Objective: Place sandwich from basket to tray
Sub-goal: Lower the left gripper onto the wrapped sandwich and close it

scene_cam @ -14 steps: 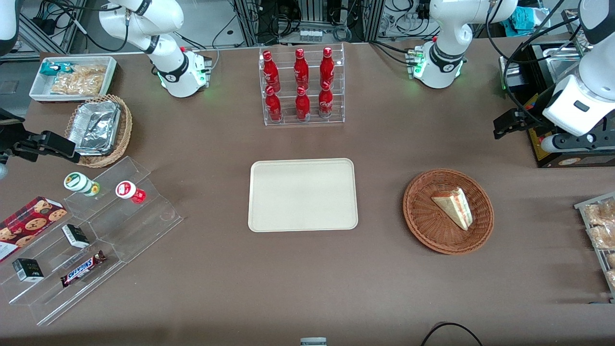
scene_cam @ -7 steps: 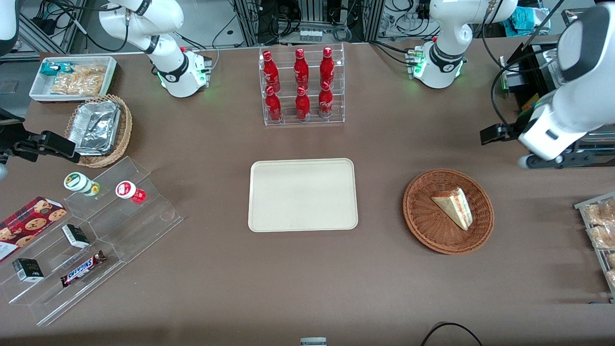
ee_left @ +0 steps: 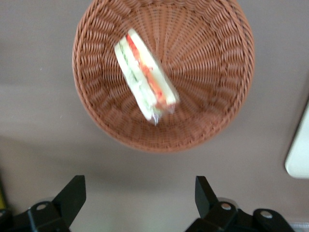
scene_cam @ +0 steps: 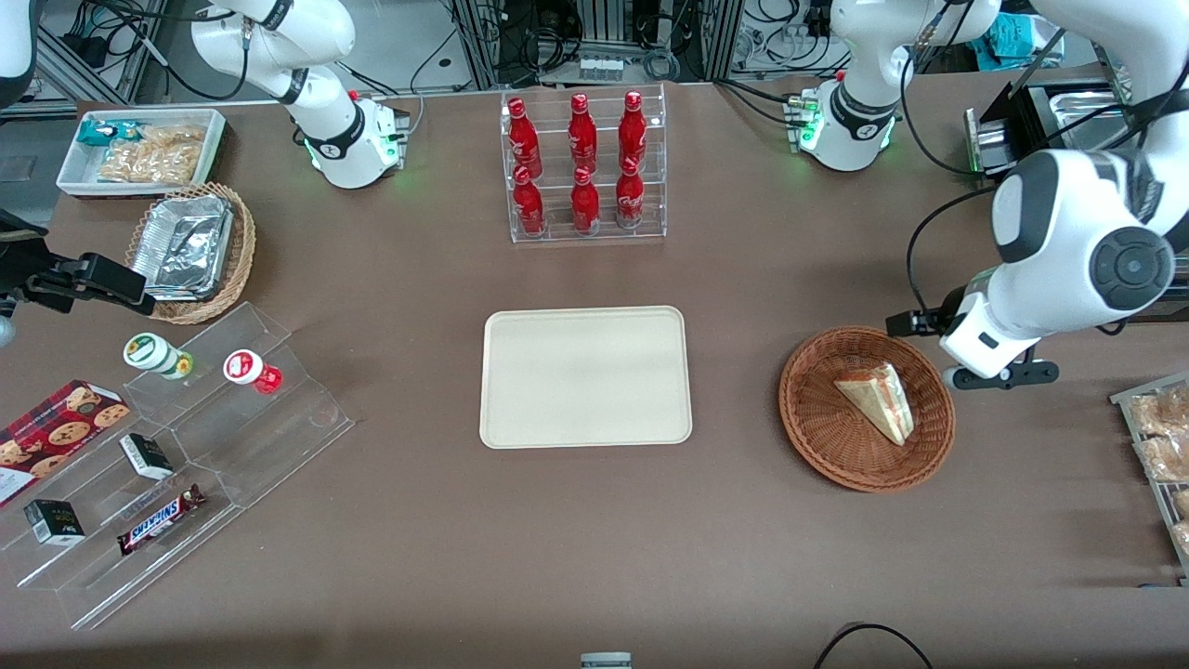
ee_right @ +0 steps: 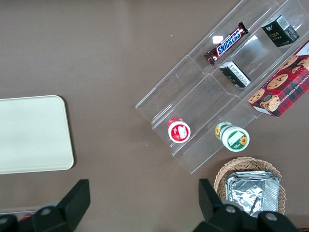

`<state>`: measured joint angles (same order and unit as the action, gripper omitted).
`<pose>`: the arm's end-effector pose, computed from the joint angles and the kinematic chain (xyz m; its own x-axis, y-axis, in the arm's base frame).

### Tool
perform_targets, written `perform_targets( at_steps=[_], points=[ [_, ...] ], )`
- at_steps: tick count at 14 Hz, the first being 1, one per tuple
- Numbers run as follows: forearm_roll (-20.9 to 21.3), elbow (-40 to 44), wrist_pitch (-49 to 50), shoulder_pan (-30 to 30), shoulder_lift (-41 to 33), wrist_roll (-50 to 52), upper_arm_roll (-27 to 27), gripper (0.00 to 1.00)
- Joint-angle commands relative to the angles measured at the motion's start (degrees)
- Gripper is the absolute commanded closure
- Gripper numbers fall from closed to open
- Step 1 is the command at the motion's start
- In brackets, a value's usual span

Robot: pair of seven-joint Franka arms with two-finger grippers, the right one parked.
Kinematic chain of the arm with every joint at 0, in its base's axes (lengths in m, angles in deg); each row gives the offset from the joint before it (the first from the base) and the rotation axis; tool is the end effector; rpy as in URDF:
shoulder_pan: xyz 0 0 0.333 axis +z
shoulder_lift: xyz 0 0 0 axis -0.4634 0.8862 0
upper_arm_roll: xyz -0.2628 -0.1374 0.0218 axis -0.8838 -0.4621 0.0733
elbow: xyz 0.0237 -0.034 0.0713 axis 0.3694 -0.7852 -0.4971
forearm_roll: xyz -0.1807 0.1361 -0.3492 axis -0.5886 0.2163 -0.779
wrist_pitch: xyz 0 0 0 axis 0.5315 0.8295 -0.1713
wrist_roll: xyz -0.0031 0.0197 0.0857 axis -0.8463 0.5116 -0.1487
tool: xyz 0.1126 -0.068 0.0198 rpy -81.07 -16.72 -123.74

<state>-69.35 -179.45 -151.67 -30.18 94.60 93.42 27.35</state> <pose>0.5798 -0.0534 0.3371 0.9750 0.0979 -0.1992 0.0973 -0.9952 -0.0132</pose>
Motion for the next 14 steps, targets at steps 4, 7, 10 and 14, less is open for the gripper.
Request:
perform_targets(
  at_steps=[4,7,10,14],
  points=[
    [1.0,-4.8,-16.3,-0.7,3.5,31.6,0.1,0.0],
    [0.9,-7.2,-21.7,-0.5,4.3,38.6,0.1,0.0],
    [1.0,-10.0,-27.9,-0.5,6.7,44.7,0.1,0.0],
    [0.9,-10.8,-29.8,-0.5,10.0,46.3,0.1,0.0]
  ],
)
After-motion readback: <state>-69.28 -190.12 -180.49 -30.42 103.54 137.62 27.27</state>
